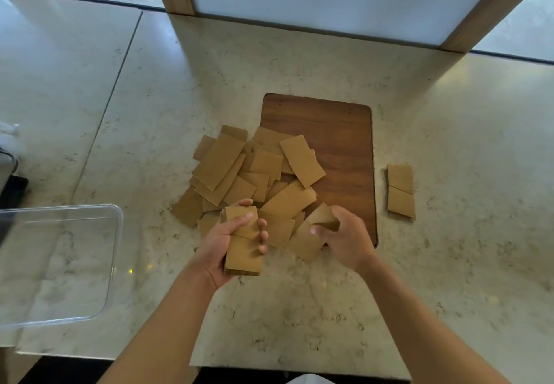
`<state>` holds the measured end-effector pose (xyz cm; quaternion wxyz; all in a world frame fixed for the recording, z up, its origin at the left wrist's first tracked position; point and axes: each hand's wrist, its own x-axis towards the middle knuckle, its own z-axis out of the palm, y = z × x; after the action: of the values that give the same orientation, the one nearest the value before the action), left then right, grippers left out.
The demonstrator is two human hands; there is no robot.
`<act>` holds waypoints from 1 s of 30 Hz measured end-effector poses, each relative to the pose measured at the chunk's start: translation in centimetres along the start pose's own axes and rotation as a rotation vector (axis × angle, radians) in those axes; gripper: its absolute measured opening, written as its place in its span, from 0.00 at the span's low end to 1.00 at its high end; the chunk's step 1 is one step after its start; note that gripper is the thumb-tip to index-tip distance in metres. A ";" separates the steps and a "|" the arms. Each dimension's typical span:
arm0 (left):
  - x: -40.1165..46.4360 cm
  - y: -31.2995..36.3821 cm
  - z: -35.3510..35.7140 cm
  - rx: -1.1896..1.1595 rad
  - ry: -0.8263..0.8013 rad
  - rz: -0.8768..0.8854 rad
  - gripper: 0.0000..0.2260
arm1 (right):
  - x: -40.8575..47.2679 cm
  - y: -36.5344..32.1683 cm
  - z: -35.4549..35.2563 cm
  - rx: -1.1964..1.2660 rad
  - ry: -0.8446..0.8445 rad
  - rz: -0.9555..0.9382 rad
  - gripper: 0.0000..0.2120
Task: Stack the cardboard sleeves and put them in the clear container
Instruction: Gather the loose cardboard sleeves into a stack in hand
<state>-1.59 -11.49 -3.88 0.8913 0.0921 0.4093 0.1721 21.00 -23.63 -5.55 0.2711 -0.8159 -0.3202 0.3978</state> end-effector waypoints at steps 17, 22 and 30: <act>2.5 -1.7 6.4 0.416 -0.246 -0.162 0.32 | -2.7 -3.3 -4.5 0.598 0.114 -0.109 0.26; 2.2 -2.4 5.5 0.361 -0.143 0.124 0.29 | -2.9 -3.9 -2.1 0.649 0.266 -0.021 0.24; 3.3 -2.5 5.5 0.057 0.130 0.201 0.21 | -2.5 -6.0 4.1 0.214 0.052 0.160 0.16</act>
<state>5.12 -12.64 -3.37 0.8381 0.1466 0.4597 0.2546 14.57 -20.79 -2.41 0.3322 -0.8153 -0.2027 0.4288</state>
